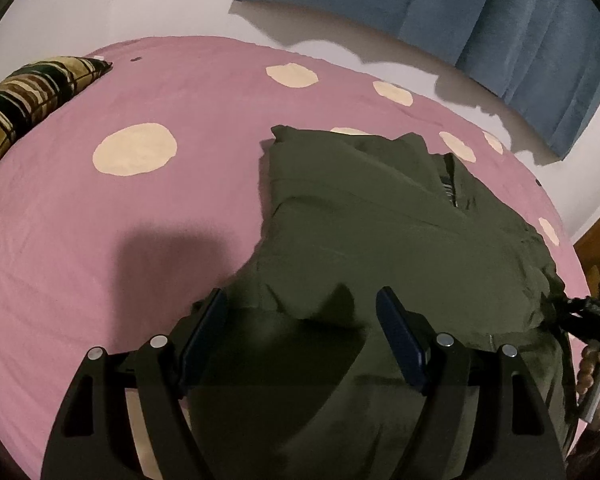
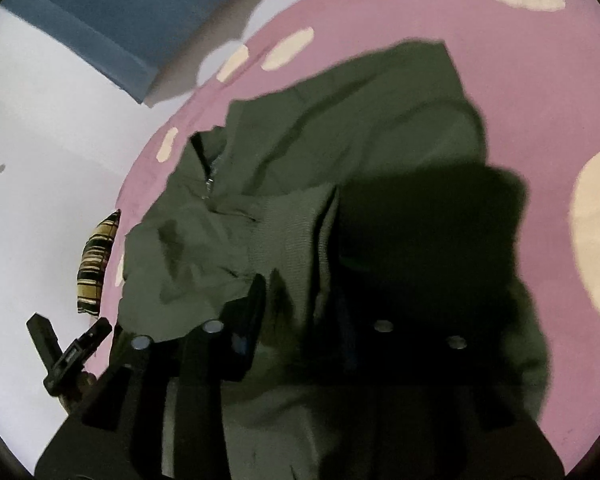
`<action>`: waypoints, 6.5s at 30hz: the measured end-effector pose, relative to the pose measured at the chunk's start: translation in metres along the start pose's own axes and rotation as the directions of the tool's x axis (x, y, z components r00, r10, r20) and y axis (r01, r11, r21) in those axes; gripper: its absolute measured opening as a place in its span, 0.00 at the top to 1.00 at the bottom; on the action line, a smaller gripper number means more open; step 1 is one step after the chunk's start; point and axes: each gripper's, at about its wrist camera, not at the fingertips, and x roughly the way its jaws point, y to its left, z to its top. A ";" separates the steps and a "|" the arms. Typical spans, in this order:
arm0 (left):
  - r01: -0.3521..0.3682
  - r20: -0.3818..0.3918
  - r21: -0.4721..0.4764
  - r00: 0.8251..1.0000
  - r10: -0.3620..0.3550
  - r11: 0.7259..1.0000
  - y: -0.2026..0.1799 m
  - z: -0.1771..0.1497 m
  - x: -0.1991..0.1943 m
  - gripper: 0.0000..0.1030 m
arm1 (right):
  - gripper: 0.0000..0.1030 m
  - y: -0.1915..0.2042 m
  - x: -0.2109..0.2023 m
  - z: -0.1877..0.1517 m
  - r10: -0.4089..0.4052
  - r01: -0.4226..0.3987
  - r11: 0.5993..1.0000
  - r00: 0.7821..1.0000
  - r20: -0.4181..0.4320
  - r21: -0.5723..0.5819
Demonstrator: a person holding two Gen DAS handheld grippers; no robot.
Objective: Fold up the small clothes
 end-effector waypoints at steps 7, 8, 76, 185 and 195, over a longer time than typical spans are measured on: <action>0.040 -0.016 0.039 0.999 -0.039 0.998 0.006 -0.010 -0.019 0.27 | 0.41 -0.014 -0.067 -0.022 0.008 -0.007 1.000 0.998 0.069 -0.014; 0.043 -0.020 0.048 0.999 -0.042 0.998 0.007 -0.013 -0.021 0.27 | 0.40 -0.018 -0.073 -0.026 0.005 -0.004 1.000 0.998 0.070 -0.013; 0.658 -0.096 -0.302 0.699 -0.708 0.690 0.032 -0.104 -0.082 0.85 | 0.87 -0.009 -0.117 -0.132 0.524 -0.526 0.850 0.846 -0.096 0.010; 0.035 -0.170 0.228 0.985 0.005 0.973 -0.051 0.178 0.193 0.87 | 0.93 -0.008 0.093 0.191 0.024 -0.021 0.990 1.000 0.016 -0.138; 0.028 -0.171 0.200 0.985 0.006 0.979 -0.043 0.178 0.206 0.88 | 0.92 -0.040 0.116 0.187 0.053 -0.052 0.998 0.998 -0.027 0.020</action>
